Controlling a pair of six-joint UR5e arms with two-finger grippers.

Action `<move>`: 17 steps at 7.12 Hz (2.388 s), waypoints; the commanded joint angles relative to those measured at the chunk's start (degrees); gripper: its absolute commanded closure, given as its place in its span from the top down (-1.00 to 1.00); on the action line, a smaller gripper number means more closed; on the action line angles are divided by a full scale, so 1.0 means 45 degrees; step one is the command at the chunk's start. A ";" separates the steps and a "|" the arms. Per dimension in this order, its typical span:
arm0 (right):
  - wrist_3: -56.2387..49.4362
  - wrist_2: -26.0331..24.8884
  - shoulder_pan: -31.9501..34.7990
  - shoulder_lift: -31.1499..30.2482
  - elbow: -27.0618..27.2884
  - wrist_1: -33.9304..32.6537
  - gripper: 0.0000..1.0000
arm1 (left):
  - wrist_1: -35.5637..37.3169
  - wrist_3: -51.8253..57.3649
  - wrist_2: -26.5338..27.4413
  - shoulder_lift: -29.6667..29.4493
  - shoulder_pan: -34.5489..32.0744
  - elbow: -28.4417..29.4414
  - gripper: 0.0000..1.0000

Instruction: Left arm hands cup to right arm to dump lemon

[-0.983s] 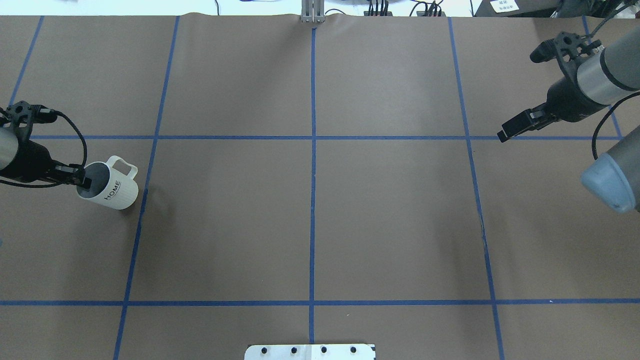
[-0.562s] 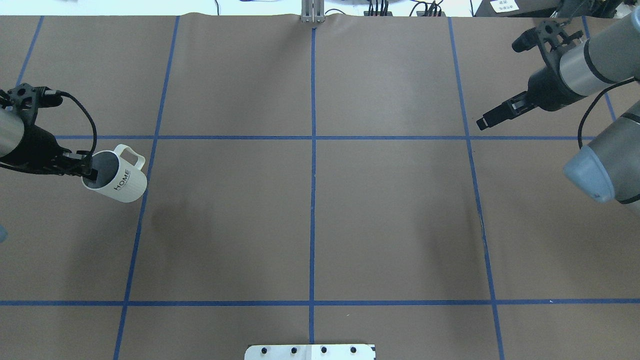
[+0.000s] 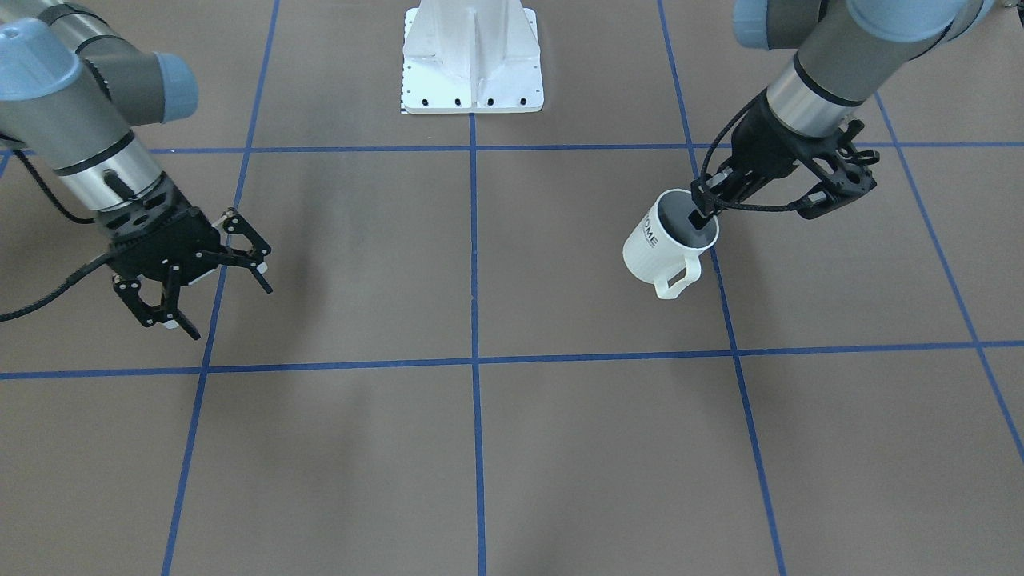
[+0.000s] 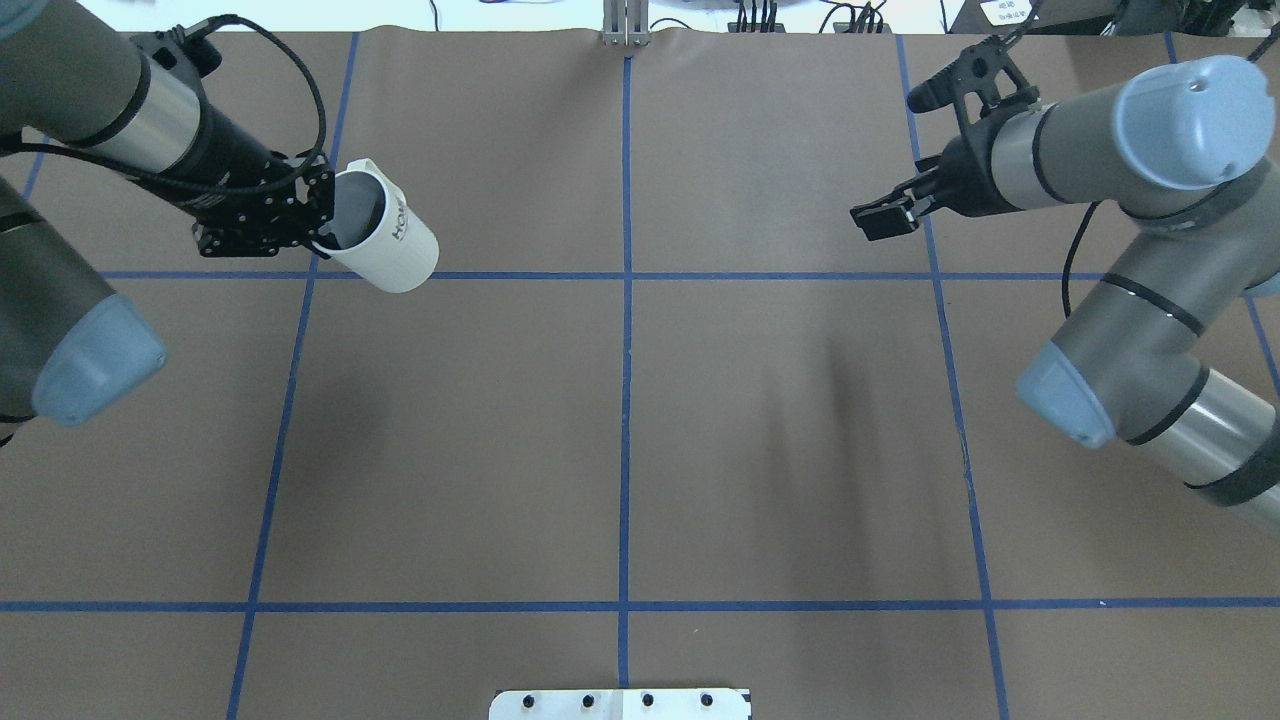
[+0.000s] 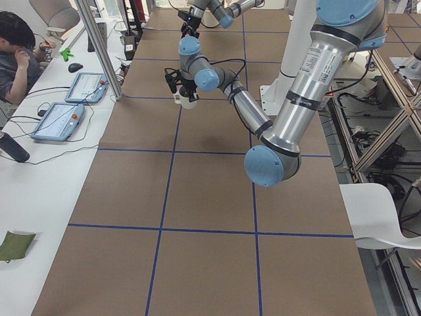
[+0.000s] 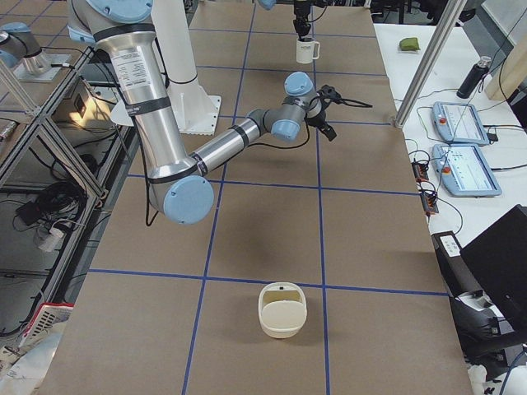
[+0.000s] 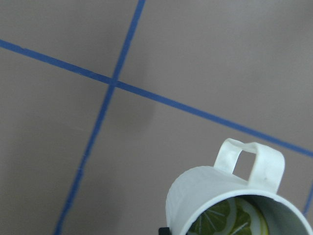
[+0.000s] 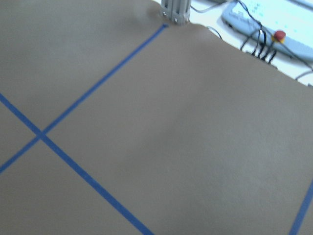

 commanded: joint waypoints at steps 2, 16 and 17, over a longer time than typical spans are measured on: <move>0.0078 -0.3744 -0.1795 0.1440 0.0008 0.0533 0.97 | -0.0038 -0.4657 -0.0078 -0.2847 0.0077 0.1436 -1.00; -0.2440 -0.9164 -0.5082 0.1598 0.0086 0.4911 0.97 | -0.0117 -0.6017 -0.0079 -0.5023 0.1522 0.2144 -1.00; -0.2441 -0.9164 -0.5082 0.1618 0.0086 0.4911 0.97 | -0.0117 -0.6017 -0.0079 -0.5023 0.1599 0.2144 -1.00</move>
